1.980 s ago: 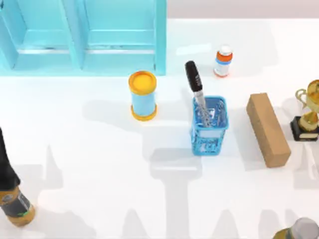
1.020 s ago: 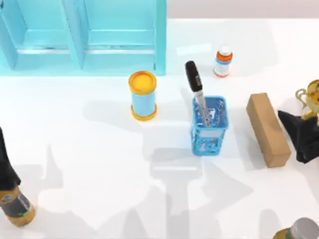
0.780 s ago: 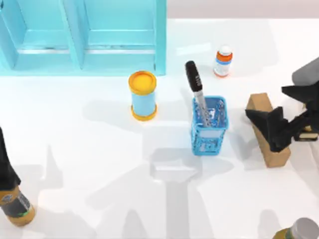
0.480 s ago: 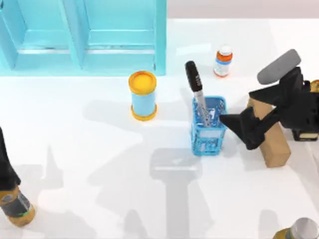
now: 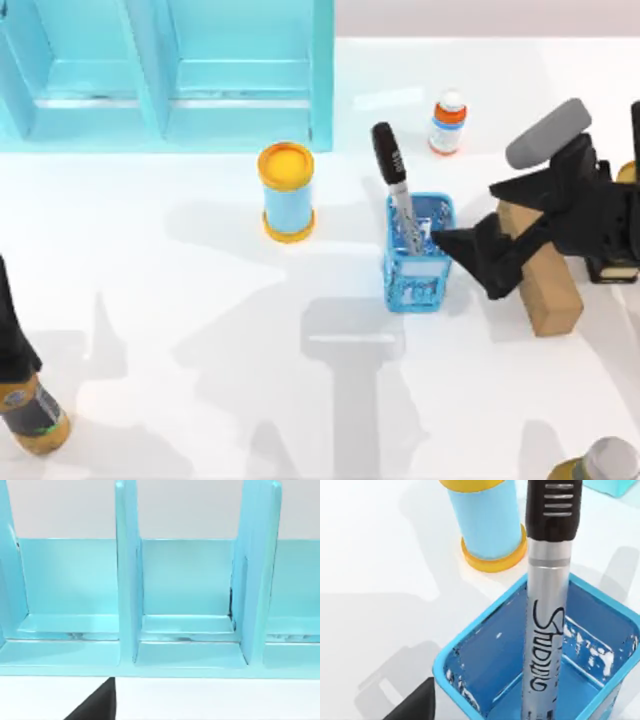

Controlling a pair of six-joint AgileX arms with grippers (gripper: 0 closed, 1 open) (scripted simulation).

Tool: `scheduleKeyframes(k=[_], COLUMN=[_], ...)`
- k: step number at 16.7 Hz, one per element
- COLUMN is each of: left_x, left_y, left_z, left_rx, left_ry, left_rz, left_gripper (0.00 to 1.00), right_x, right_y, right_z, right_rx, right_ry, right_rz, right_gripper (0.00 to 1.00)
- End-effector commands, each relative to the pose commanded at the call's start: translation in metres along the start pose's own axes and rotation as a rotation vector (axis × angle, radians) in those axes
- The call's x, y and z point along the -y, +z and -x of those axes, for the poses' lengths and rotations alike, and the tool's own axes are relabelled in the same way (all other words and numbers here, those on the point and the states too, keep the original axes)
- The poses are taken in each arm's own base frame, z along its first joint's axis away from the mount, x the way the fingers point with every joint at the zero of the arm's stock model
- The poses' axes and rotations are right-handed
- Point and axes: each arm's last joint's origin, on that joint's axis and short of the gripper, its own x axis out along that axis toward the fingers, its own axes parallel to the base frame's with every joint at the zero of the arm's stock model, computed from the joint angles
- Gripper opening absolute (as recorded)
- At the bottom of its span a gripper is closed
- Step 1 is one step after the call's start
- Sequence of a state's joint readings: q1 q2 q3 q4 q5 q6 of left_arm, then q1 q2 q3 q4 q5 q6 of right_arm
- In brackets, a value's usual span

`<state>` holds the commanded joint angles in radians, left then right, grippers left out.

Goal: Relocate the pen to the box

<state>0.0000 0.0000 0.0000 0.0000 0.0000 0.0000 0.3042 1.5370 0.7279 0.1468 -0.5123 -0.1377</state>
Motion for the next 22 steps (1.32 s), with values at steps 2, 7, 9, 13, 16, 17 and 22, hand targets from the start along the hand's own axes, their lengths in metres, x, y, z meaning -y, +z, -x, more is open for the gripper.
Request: scheduleKeyframes(k=[2, 7, 9, 13, 16, 17, 22], left_x=[0.0, 0.0, 0.0, 0.0, 0.0, 0.0, 0.0], left_y=[0.0, 0.0, 0.0, 0.0, 0.0, 0.0, 0.0], left_z=[0.0, 0.0, 0.0, 0.0, 0.0, 0.0, 0.0], left_rx=[0.0, 0.0, 0.0, 0.0, 0.0, 0.0, 0.0], left_ry=[0.0, 0.0, 0.0, 0.0, 0.0, 0.0, 0.0], left_rz=[0.0, 0.0, 0.0, 0.0, 0.0, 0.0, 0.0], left_gripper=[1.0, 1.0, 1.0, 1.0, 1.0, 1.0, 1.0], right_x=[0.0, 0.003, 0.001, -0.001, -0.001, -0.001, -0.001], right_y=[0.003, 0.004, 0.001, 0.001, 0.001, 0.001, 0.001], right_z=[-0.009, -0.069, -0.09, -0.1, -0.1, -0.1, -0.1], right_rx=[0.005, -0.004, -0.004, 0.0, 0.0, 0.0, 0.0], right_ry=[0.003, 0.005, 0.005, 0.005, 0.005, 0.005, 0.005], right_rz=[0.004, 0.002, 0.002, 0.004, 0.004, 0.004, 0.004], right_gripper=[1.0, 1.0, 1.0, 1.0, 0.92, 0.85, 0.47])
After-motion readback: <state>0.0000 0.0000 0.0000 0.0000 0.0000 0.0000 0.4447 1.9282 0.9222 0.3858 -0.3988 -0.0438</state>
